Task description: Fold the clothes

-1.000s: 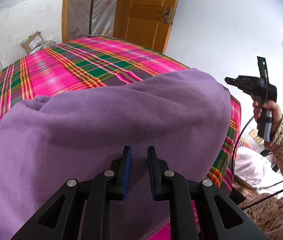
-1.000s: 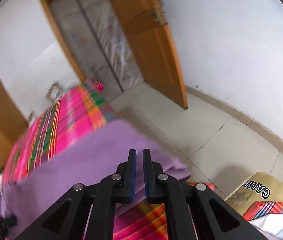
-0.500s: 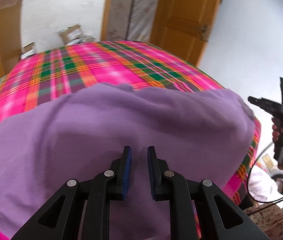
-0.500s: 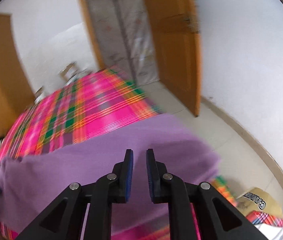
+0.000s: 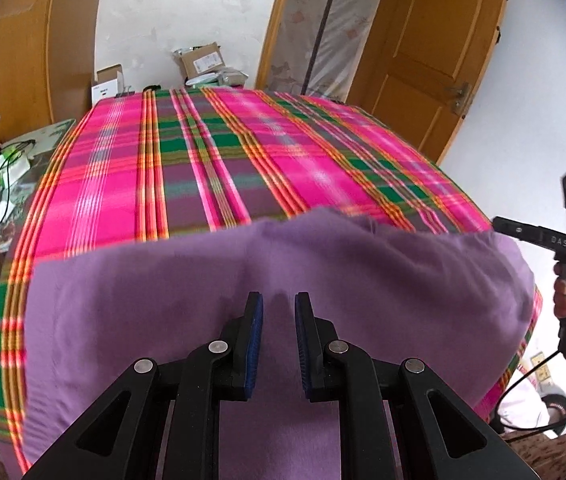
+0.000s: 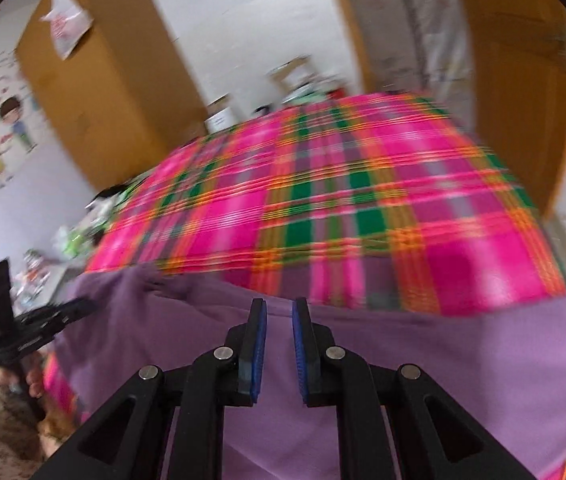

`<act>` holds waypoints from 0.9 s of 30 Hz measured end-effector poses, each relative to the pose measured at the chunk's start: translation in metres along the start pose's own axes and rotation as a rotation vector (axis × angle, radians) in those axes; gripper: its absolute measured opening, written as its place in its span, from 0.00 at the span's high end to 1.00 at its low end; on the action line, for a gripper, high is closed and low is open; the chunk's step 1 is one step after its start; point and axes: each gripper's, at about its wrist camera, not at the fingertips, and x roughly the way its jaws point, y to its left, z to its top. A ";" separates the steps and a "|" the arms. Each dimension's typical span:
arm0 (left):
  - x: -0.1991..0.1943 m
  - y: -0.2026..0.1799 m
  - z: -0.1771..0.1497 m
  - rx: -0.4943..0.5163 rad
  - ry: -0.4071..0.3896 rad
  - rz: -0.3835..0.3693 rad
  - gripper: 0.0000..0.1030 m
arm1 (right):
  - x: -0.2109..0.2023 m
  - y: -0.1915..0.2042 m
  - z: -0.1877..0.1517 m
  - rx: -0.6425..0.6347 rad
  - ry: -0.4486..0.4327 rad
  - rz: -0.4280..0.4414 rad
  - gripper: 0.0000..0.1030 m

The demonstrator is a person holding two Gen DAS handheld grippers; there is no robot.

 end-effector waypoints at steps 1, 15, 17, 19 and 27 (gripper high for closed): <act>-0.001 -0.001 0.003 0.009 -0.001 -0.006 0.84 | 0.008 0.005 0.005 -0.011 0.022 0.023 0.87; 0.026 -0.027 0.051 0.159 0.050 -0.109 0.84 | 0.095 0.051 0.036 -0.147 0.377 0.343 0.75; 0.030 -0.032 0.054 0.181 0.056 -0.121 0.84 | 0.102 0.056 0.038 -0.171 0.415 0.369 0.72; 0.034 -0.033 0.058 0.185 0.059 -0.128 0.84 | 0.111 0.058 0.039 -0.177 0.459 0.409 0.70; 0.049 -0.029 0.065 0.169 0.092 -0.148 0.84 | 0.140 0.069 0.040 -0.190 0.584 0.453 0.67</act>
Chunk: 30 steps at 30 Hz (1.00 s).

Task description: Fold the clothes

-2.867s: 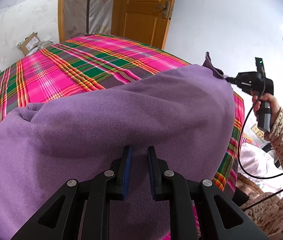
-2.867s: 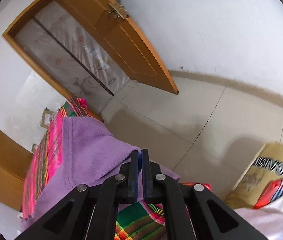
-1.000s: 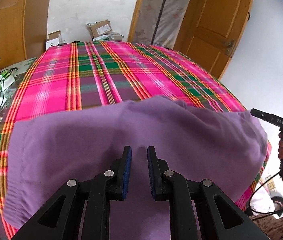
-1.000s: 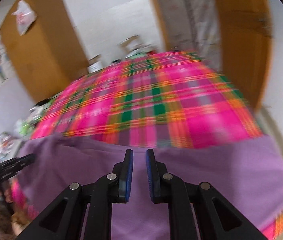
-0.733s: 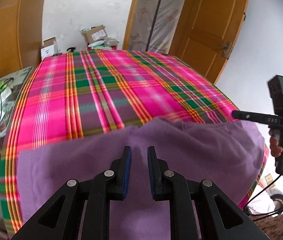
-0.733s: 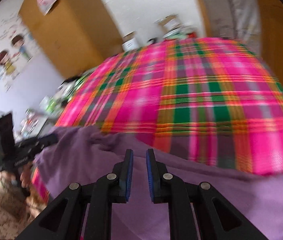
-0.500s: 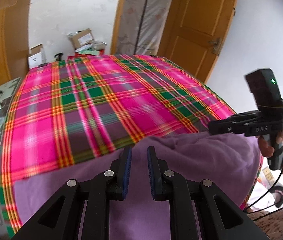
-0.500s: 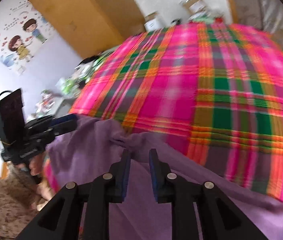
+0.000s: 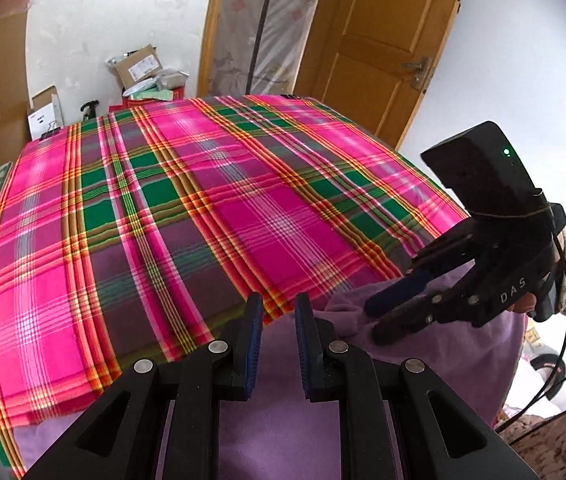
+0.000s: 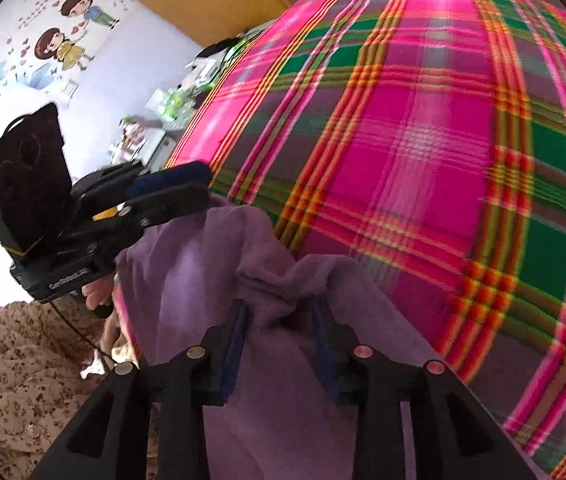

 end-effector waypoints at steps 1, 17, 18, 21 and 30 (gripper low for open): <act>0.001 0.001 0.000 -0.001 0.002 -0.001 0.84 | 0.002 0.001 0.001 -0.002 0.007 0.015 0.67; 0.006 0.015 0.001 -0.033 0.018 -0.001 0.84 | 0.009 -0.003 0.019 -0.016 0.065 0.023 0.64; 0.005 0.016 0.001 -0.035 0.017 -0.001 0.84 | 0.009 -0.003 0.018 -0.012 0.071 0.026 0.64; 0.004 0.018 0.001 -0.038 0.017 -0.002 0.84 | 0.007 -0.005 0.013 -0.003 0.081 0.043 0.64; 0.003 0.021 -0.001 -0.047 0.020 -0.006 0.84 | 0.008 -0.005 0.026 -0.022 0.049 0.053 0.66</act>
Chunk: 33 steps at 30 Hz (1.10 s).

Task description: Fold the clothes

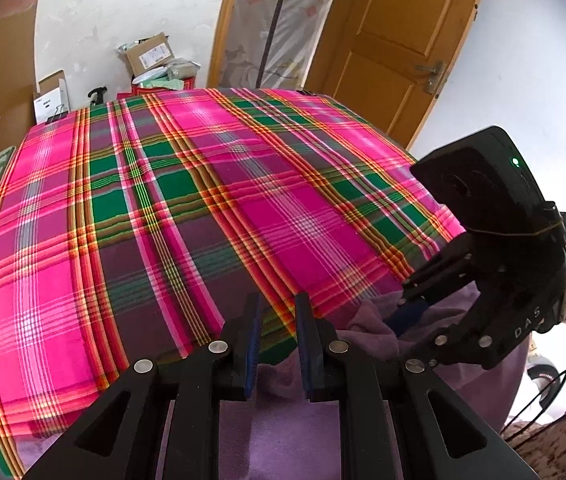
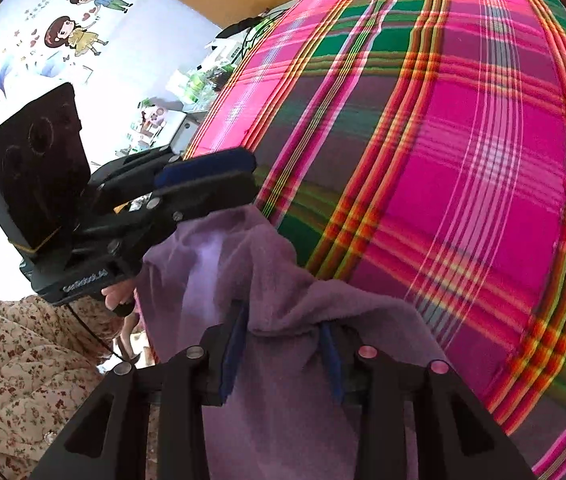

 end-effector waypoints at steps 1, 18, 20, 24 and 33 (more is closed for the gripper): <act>0.000 0.000 0.000 0.000 0.000 0.001 0.84 | -0.002 0.000 0.002 0.003 -0.014 0.002 0.70; 0.002 -0.004 0.003 -0.005 0.000 -0.095 0.84 | -0.018 -0.011 0.023 0.036 -0.158 -0.064 0.89; 0.004 -0.008 0.003 0.004 0.011 -0.106 0.84 | -0.017 -0.010 0.026 0.024 -0.159 -0.078 0.89; 0.012 -0.014 0.005 0.029 0.041 -0.117 0.83 | -0.017 -0.011 0.026 0.025 -0.157 -0.073 0.87; 0.029 -0.023 0.008 0.053 0.106 -0.124 0.78 | -0.060 0.001 0.004 -0.014 -0.256 -0.189 0.87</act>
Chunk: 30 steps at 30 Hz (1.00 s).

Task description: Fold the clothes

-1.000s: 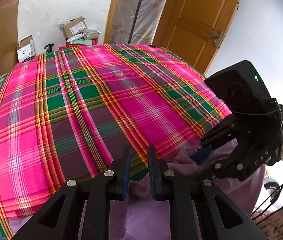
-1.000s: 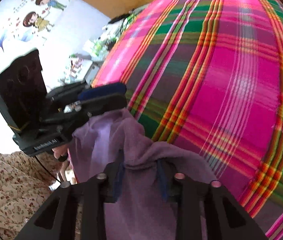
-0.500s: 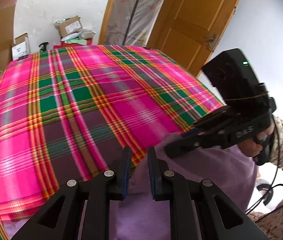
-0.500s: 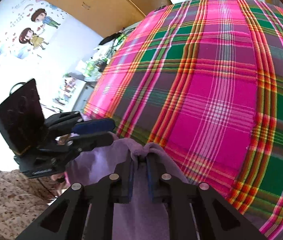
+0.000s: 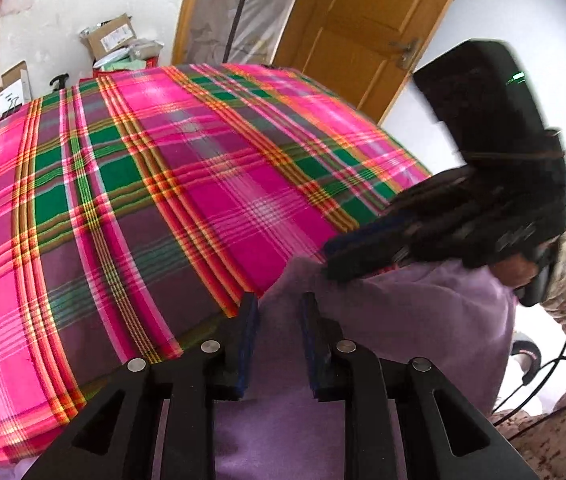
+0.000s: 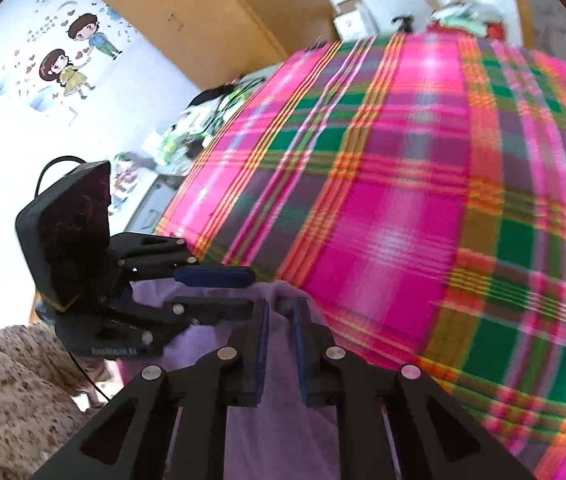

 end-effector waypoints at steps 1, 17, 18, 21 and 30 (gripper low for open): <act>0.001 0.000 0.001 0.001 0.007 0.003 0.78 | -0.008 -0.002 -0.005 -0.010 -0.006 -0.027 0.87; 0.012 0.000 0.011 -0.031 0.049 -0.035 0.78 | -0.009 -0.012 -0.079 -0.176 0.145 -0.202 0.81; 0.013 -0.001 0.011 -0.032 0.051 -0.034 0.78 | -0.009 -0.009 -0.080 -0.202 0.145 -0.206 0.79; 0.016 -0.003 0.010 -0.025 0.060 -0.036 0.78 | -0.008 -0.005 -0.081 -0.226 0.146 -0.219 0.78; 0.022 0.002 0.010 -0.063 0.072 -0.096 0.85 | -0.027 0.001 -0.089 -0.221 0.051 -0.246 0.98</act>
